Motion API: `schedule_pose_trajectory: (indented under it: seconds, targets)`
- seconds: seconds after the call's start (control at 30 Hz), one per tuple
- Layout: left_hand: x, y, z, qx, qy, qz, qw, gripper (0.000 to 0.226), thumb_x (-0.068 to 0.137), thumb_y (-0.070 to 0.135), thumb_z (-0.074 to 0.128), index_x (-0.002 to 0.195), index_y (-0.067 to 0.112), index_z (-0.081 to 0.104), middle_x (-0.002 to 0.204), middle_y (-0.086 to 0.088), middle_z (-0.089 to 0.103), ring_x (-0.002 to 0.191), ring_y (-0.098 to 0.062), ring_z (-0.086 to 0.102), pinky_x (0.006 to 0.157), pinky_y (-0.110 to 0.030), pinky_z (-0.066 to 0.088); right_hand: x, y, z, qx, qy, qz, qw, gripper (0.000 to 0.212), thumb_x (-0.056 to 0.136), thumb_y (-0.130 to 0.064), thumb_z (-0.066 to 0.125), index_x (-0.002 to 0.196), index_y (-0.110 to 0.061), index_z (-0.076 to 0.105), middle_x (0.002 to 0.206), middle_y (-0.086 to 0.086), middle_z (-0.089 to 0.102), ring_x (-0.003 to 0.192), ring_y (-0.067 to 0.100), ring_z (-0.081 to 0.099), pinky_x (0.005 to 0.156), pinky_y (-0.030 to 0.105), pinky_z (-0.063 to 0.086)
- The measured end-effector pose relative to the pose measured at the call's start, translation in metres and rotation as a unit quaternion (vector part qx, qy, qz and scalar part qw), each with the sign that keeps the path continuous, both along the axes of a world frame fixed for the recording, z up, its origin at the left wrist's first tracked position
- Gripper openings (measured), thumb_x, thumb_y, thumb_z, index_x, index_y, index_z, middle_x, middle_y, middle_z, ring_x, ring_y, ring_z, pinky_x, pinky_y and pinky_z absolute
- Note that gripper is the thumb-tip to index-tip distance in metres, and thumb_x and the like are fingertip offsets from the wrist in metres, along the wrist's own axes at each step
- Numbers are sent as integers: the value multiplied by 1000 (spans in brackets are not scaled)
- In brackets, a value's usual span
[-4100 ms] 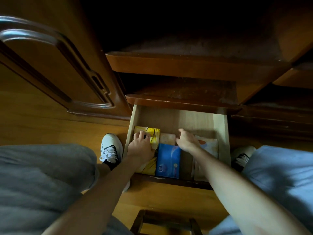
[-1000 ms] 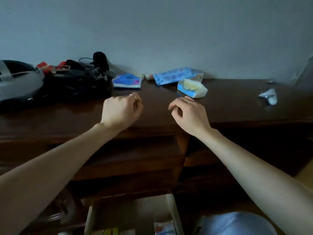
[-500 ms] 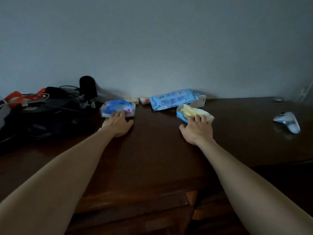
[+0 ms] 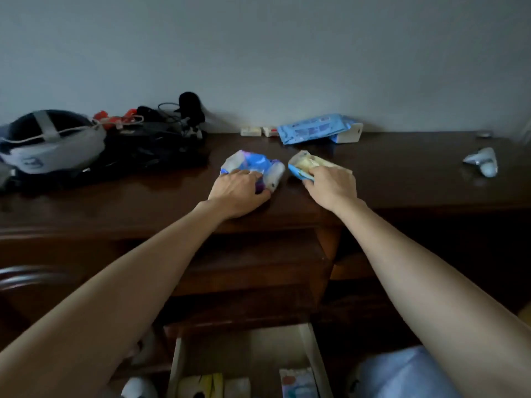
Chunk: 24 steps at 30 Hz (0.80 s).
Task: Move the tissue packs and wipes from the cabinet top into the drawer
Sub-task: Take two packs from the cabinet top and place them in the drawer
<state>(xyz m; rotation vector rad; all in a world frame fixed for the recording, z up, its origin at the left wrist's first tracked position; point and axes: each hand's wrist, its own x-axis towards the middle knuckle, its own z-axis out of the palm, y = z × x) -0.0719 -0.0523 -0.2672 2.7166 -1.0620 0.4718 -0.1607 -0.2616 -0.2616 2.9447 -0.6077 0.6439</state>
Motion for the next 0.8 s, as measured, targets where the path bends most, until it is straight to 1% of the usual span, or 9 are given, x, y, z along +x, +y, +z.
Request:
schedule_pose_trajectory:
  seconds: [0.07,0.17,0.3,0.4,0.47,0.53,0.63,0.73,0.8]
  targets:
    - [-45,24,-6,-46,-41,4,998,54,88,70,43,100,24,67,102,-3,72,103,-28,64,76,-39,42,-29,31,-5,15,-48,37,998,29,99,-44,56,109,-23,73,103,8,74,98,35,69,68,34,37]
    - [-111,64,-28,-107,-104,13,989,63,82,76,50,104,21,70,90,-1,73,94,-26,66,82,-40,49,-77,72,-24,88,-169,68,979,25,97,-45,55,102,-25,69,91,4,73,89,36,68,64,34,38]
    - [-163,98,-103,-150,-164,-75,972,42,75,45,74,104,13,75,77,-4,73,78,-29,67,73,-39,51,-133,118,-72,216,-247,119,937,33,96,-50,51,116,-27,64,100,3,74,93,34,68,71,39,51]
    - [-188,111,-165,-135,-121,-105,978,28,79,35,72,96,13,77,71,-3,69,75,-28,64,70,-37,51,-160,140,-130,274,-217,148,925,26,99,-45,54,119,-28,60,101,3,75,94,31,68,71,39,52]
    - [-199,119,-201,-103,-75,-101,987,22,89,33,66,83,14,76,68,-1,66,75,-25,63,70,-38,49,-170,143,-175,315,-141,132,929,24,100,-43,55,111,-24,63,96,4,75,91,31,68,70,39,51]
    - [-204,128,-234,-91,-39,-91,991,31,94,32,64,71,14,73,69,-1,66,75,-24,64,70,-39,50,-175,138,-220,378,-41,71,922,24,99,-39,57,104,-19,68,94,5,74,92,31,68,73,40,53]
    - [-208,141,-275,-57,14,-89,994,34,97,34,56,75,17,74,82,-4,64,84,-25,65,71,-39,53,-179,123,-283,508,40,-30,860,24,96,-31,61,90,-11,72,89,11,72,92,33,68,75,39,51]
    - [-210,146,-313,32,148,-28,988,53,101,52,29,102,25,75,124,-2,53,117,-20,50,83,-34,47,-188,113,-334,607,58,-122,783,26,101,-35,58,93,-15,71,100,12,72,92,27,68,79,35,53]
    - [-214,143,-334,-11,256,31,966,33,101,52,45,113,35,71,145,3,40,130,-16,41,88,-30,43,-191,113,-363,627,79,-148,761,28,104,-36,53,106,-13,69,110,12,70,102,30,67,89,41,56]
